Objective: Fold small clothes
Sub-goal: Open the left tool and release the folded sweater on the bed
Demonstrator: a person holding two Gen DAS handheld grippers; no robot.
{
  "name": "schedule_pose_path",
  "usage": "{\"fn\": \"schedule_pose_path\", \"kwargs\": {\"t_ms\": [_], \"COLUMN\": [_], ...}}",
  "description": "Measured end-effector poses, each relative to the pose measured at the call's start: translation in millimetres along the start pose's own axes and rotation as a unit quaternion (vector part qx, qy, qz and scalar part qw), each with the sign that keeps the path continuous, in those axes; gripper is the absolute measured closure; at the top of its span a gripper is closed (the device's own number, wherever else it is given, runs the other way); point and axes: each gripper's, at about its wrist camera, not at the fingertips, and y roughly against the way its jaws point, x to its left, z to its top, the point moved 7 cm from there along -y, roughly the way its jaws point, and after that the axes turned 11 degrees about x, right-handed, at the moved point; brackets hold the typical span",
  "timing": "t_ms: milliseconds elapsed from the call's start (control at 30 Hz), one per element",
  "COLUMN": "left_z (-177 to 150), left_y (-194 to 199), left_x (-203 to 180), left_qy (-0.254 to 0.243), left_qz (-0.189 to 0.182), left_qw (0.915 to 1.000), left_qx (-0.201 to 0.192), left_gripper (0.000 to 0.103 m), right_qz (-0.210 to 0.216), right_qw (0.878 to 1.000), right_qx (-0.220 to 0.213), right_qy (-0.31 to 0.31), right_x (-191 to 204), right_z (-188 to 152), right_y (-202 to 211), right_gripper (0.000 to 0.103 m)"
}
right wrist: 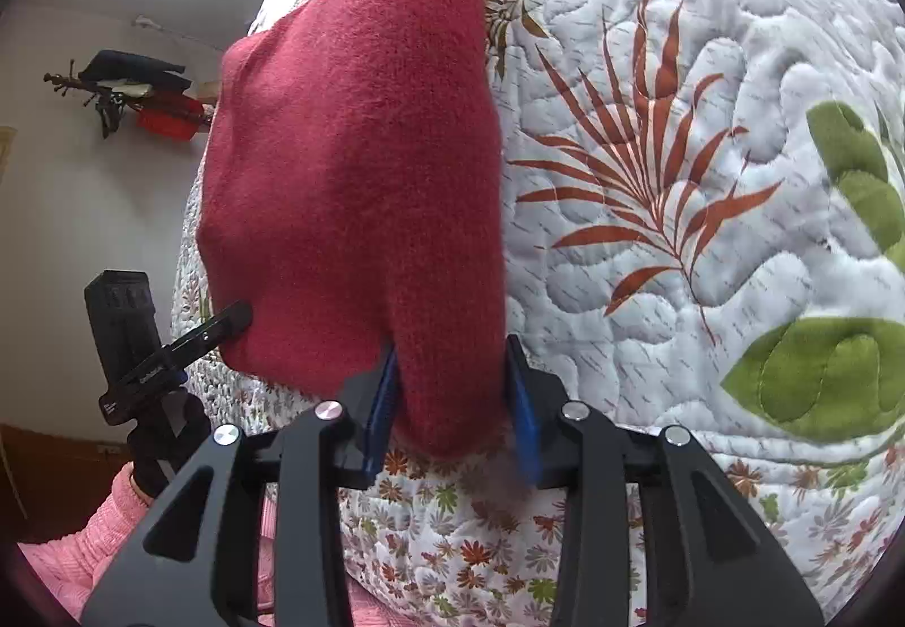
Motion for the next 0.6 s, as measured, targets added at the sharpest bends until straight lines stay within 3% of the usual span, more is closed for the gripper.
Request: {"fn": "schedule_pose_path", "kwargs": {"t_ms": [67,133,200,333,433,600], "left_z": [-1.4,-2.8,-5.8,-12.5,-14.9,-17.0], "left_y": [1.8,5.3,12.2,27.7,38.6,58.4], "left_x": [-1.2,-2.4,-2.9,-4.1,-7.6,-18.9], "left_qy": [0.005,0.007,0.009,0.018,0.022,0.018], "left_qz": [0.001,0.005,0.014,0.033,0.053,0.094], "left_qw": [1.0000,1.0000,0.9998,0.9992,0.9981,0.9947], "left_qx": [0.001,-0.001,-0.005,-0.017,-0.024,-0.038], "left_gripper": [0.040,0.042,0.041,0.036,0.032,0.028], "right_qz": [-0.005,-0.024,-0.054,-0.100,-0.139,-0.192], "right_qw": [1.000,1.000,0.998,0.994,0.989,0.979], "right_qx": [-0.005,-0.015,-0.024,-0.044,-0.052,-0.063], "right_qy": [0.000,0.003,0.013,0.025,0.026,0.032], "right_x": [3.0,7.8,13.8,21.5,28.0,41.5], "right_z": [-0.3,-2.7,-5.5,-11.4,-14.2,-18.0], "right_y": [2.0,9.9,18.4,32.6,40.0,49.8], "right_gripper": [0.064,0.051,0.045,0.020,0.014,0.013]}}
